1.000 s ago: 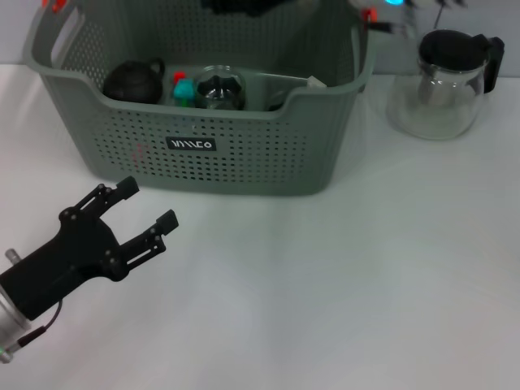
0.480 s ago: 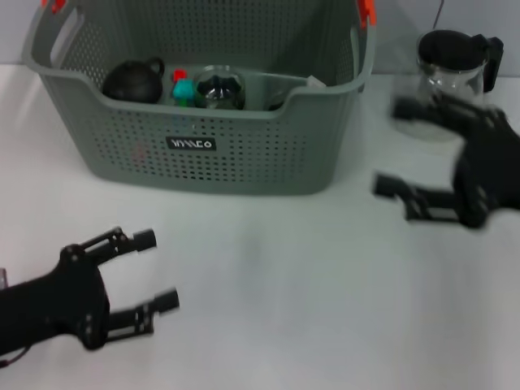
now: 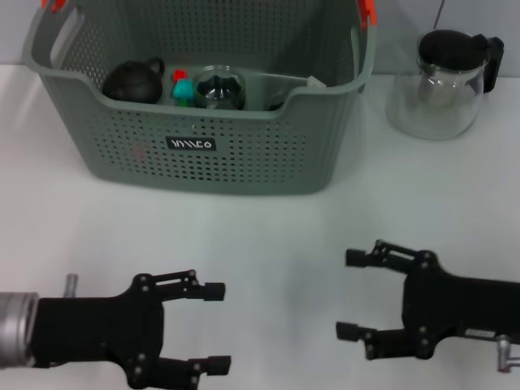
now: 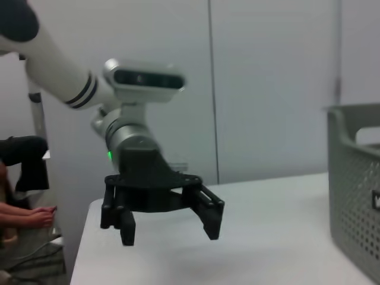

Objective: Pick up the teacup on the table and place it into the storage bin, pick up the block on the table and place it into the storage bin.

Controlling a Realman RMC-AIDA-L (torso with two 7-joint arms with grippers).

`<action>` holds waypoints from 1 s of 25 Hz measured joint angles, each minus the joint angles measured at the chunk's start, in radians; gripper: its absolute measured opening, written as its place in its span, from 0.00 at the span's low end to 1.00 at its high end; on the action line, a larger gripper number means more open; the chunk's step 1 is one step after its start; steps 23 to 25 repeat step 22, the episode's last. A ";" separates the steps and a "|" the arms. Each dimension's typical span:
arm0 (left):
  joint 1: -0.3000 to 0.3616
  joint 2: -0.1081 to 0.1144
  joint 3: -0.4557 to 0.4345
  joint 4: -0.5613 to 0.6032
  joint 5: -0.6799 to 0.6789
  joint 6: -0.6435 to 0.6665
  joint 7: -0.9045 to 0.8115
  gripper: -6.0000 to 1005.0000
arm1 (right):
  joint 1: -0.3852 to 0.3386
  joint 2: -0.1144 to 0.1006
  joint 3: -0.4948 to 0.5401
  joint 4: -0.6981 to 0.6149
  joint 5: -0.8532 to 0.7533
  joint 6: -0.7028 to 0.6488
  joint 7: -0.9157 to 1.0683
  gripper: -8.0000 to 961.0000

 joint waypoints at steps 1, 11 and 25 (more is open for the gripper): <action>-0.004 -0.001 0.006 -0.006 0.001 -0.008 0.002 0.84 | 0.013 -0.001 0.001 0.023 -0.007 0.008 -0.005 0.98; -0.002 -0.012 0.024 -0.018 0.000 -0.080 -0.002 0.84 | 0.039 0.001 0.000 0.051 -0.028 0.026 -0.013 0.98; -0.003 -0.014 0.022 -0.020 -0.005 -0.088 -0.002 0.84 | 0.042 0.002 0.002 0.065 -0.035 0.025 -0.014 0.98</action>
